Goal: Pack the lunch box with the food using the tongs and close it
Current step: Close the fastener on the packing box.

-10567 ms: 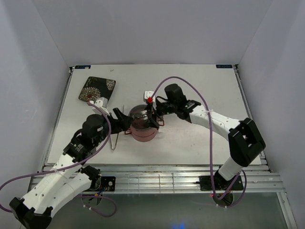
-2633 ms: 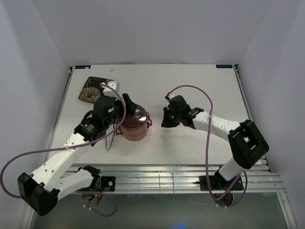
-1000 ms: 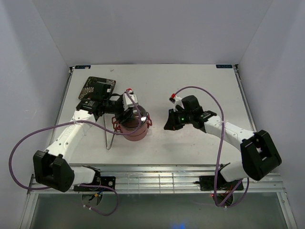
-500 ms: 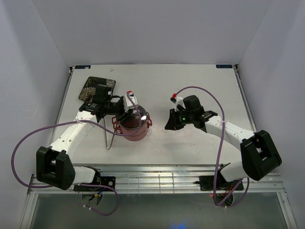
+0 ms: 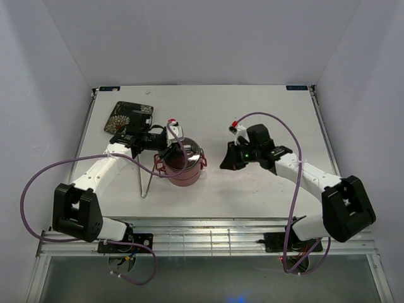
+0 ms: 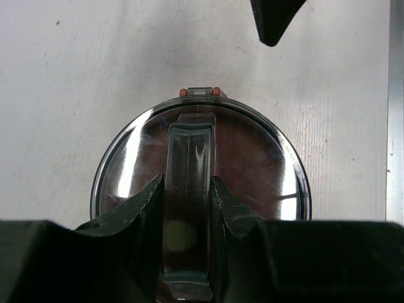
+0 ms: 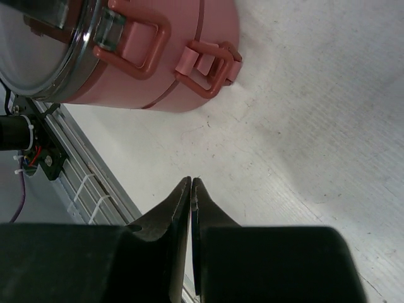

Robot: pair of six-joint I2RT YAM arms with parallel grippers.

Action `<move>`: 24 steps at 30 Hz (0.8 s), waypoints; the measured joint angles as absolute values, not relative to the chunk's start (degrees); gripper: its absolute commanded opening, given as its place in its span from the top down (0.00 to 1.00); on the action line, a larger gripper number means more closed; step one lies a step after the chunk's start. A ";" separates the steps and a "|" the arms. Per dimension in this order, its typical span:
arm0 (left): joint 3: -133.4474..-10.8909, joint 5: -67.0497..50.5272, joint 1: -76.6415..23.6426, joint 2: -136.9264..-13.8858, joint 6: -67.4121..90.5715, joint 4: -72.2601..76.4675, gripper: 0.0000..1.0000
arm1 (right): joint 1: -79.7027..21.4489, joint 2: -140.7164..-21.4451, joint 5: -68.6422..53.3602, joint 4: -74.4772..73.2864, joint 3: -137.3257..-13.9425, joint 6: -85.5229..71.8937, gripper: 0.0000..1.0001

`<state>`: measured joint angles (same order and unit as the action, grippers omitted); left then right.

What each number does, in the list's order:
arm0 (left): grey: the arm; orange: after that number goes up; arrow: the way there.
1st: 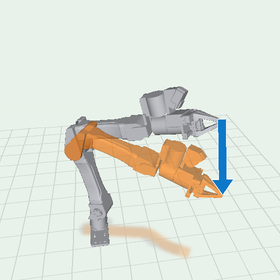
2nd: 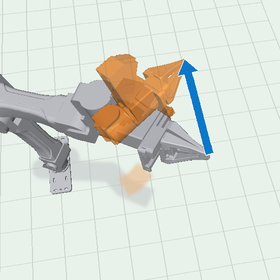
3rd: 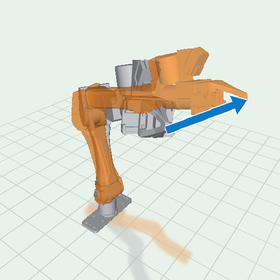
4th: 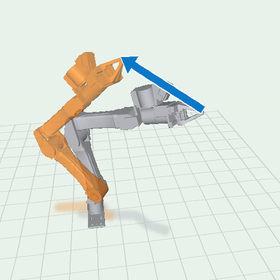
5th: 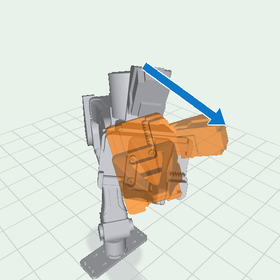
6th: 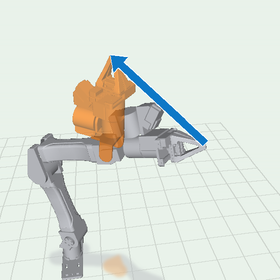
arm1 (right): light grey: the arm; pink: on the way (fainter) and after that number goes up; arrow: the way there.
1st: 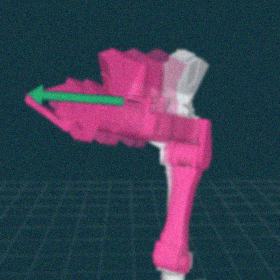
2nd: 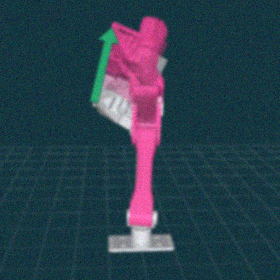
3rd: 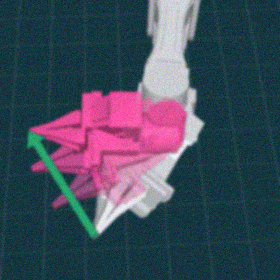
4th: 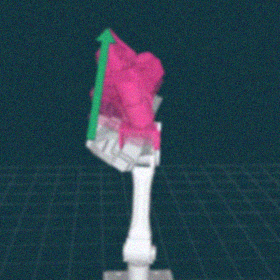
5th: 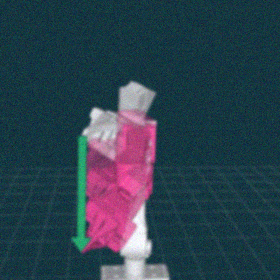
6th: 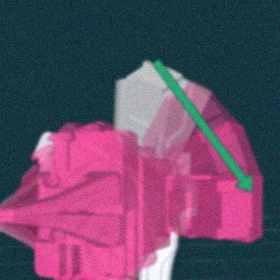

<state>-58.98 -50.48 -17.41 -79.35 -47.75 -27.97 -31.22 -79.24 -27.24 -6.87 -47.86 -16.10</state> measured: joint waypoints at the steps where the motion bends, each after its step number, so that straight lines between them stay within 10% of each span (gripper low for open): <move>1: -58.98 -51.16 -17.41 -79.70 -47.77 -27.57 0.69 | -30.96 -79.07 -27.24 -6.87 -47.86 -16.10 0.91; 24: -54.11 -43.48 -26.72 -80.44 -30.94 -8.10 0.79 | -29.98 -92.64 -0.99 -20.27 -60.60 -19.05 0.92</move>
<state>-54.11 -43.48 -26.72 -80.44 -30.94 -8.10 -29.98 -92.64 -0.99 -20.27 -60.60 -19.05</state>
